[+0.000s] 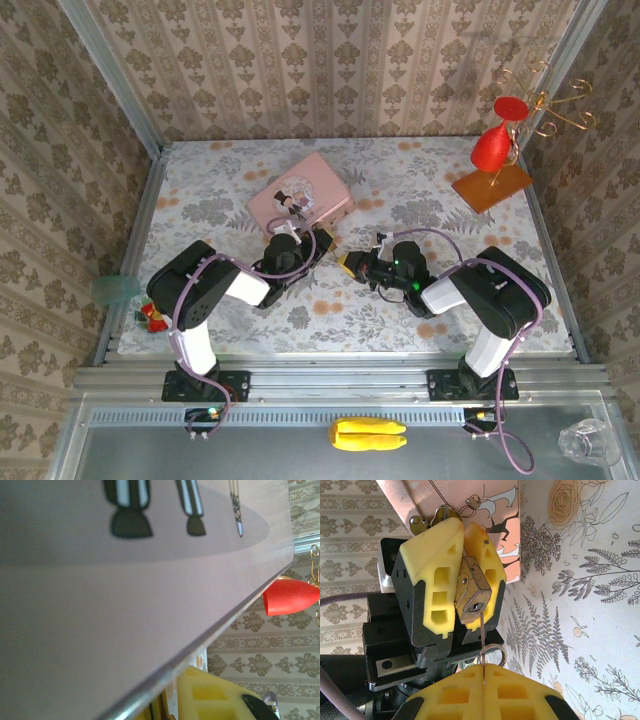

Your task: Unlock a padlock with a key

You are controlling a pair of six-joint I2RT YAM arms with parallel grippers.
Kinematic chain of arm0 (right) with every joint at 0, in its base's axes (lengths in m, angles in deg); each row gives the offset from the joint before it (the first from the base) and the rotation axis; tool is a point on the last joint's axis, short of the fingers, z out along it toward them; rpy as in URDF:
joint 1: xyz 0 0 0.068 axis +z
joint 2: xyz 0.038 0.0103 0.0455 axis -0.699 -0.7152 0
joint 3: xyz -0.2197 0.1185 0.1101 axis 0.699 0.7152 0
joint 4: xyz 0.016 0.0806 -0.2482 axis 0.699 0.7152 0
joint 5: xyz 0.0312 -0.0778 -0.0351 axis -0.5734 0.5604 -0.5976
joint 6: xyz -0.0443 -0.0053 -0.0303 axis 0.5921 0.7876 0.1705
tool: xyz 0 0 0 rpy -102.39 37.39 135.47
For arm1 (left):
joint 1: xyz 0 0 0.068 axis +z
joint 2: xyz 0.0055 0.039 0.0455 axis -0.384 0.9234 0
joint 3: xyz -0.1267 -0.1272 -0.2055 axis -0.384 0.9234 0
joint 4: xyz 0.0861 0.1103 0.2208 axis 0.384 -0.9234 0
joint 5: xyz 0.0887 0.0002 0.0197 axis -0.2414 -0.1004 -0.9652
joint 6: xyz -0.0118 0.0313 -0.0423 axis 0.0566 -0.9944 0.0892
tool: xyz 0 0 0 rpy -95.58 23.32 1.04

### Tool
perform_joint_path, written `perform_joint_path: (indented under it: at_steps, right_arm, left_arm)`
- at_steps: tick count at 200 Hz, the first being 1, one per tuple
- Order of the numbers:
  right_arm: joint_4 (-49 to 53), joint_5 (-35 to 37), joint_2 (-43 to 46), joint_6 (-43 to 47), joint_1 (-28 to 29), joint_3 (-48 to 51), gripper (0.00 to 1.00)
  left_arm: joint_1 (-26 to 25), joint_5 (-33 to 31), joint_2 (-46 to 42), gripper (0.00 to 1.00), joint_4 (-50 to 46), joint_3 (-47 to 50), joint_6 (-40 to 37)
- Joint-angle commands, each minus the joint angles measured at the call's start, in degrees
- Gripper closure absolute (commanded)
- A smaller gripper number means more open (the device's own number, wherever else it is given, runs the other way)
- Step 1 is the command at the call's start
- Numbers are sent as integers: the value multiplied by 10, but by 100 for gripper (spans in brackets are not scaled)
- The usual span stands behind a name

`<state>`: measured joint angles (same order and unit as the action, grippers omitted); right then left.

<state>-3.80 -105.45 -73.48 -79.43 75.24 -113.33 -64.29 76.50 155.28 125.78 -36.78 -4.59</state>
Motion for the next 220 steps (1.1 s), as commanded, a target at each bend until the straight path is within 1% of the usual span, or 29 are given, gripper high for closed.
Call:
perform_joint_path:
  at_steps: [1, 95, 134, 220]
  right_arm:
    - [-17, -14, 16, 2, -3, -8, 100]
    - [-18, -17, 7, -2, -7, -19, 100]
    - [-13, -16, 6, 0, -10, -17, 100]
    - [-24, -8, -7, -10, -34, 1, 100]
  left_arm:
    - [2, 60, 18, 100, 17, -5, 39]
    - [-10, 81, 16, 100, 26, -11, 41]
    - [-22, 74, 15, 100, 34, -5, 49]
    - [-27, 73, 1, 100, 28, -4, 57]
